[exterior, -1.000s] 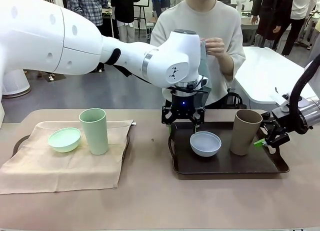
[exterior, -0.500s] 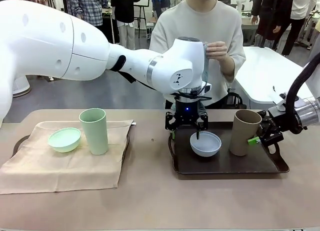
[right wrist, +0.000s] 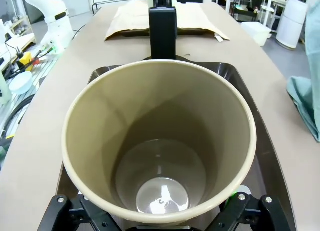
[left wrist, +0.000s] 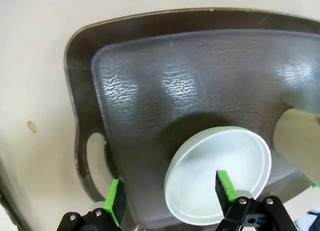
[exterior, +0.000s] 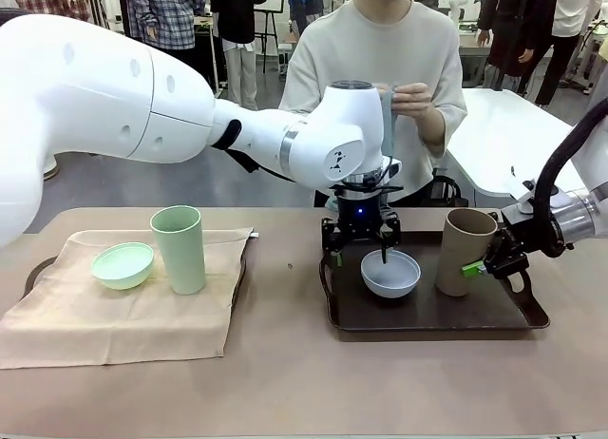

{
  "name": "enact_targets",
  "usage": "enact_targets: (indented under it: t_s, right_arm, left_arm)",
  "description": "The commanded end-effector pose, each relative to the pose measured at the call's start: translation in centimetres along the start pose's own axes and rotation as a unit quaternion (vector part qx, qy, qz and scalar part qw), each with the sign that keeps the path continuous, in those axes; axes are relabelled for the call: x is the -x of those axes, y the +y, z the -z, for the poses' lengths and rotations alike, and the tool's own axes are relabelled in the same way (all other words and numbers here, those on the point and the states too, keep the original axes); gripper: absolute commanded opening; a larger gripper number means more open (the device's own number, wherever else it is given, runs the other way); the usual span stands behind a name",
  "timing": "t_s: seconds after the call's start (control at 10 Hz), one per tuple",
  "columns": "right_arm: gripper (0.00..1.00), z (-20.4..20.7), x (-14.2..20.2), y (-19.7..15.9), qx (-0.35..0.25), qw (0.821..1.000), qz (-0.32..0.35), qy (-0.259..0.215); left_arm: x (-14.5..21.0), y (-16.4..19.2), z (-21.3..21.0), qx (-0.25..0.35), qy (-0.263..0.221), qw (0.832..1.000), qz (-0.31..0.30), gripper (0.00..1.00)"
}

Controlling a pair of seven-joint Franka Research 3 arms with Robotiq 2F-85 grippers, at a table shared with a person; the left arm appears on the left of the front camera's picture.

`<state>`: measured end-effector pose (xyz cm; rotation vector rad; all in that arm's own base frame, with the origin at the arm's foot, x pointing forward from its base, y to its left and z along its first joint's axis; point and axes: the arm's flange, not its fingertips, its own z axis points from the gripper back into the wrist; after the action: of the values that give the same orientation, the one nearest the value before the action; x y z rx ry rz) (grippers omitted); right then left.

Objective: Set up a tray with a mat and arrange the tableware.
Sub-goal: Pick up the Picnic Bowl and Reusable plastic cup from the Handle tray in front of the human's position and hold them in the air.

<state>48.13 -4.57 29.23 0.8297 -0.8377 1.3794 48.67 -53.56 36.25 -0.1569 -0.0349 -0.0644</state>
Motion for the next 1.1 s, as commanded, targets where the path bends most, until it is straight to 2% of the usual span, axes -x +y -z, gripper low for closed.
enact_targets:
  t_s: [0.0,0.2,0.3,0.4,0.5,0.6,0.7,0.8,0.9,1.0]
  right_arm:
    - [1.0,1.05,0.25,0.34,0.008,1.0,-0.015,-0.015]
    - [1.0,0.98,0.28,0.15,0.011,1.0,-0.019,-0.016]
    - [0.41,0.95,0.28,0.22,0.007,1.0,-0.02,-0.014]
    - [0.41,0.95,0.29,0.25,0.008,1.0,-0.019,-0.016]
    - [0.0,0.96,0.34,0.25,0.009,1.0,-0.02,-0.019]
    - [0.35,1.0,0.32,0.27,0.009,1.0,-0.02,-0.018]
    - [0.0,0.95,0.36,0.27,0.009,1.0,-0.019,-0.019]
    - [0.0,0.98,0.39,0.24,0.009,1.0,-0.019,-0.019]
    - [0.0,0.9,0.44,0.25,0.01,1.0,-0.018,-0.019]
    - [0.25,0.9,0.45,0.18,0.012,1.0,-0.018,-0.018]
  left_arm:
    - [-0.66,-0.07,0.4,0.022,0.003,1.0,-0.006,0.93]
    - [-0.87,-0.24,0.89,0.022,0.005,1.0,-0.005,0.93]
    - [-0.82,-0.17,0.96,0.02,0.005,1.0,-0.002,0.42]
    - [-0.76,-0.19,0.92,0.015,0.007,1.0,-0.006,0.41]
    - [-0.66,-0.22,0.94,0.013,0.013,1.0,-0.008,0.0]
    - [-0.6,-0.21,0.92,0.012,0.015,1.0,-0.009,0.0]
    - [-0.57,-0.2,0.92,0.012,0.015,1.0,-0.01,0.0]
    - [-0.61,-0.19,0.85,0.011,0.017,1.0,-0.011,0.15]
    - [-0.54,-0.2,0.84,0.01,0.018,1.0,-0.011,0.06]
    - [-0.59,-0.18,0.79,0.008,0.018,1.0,-0.011,0.0]
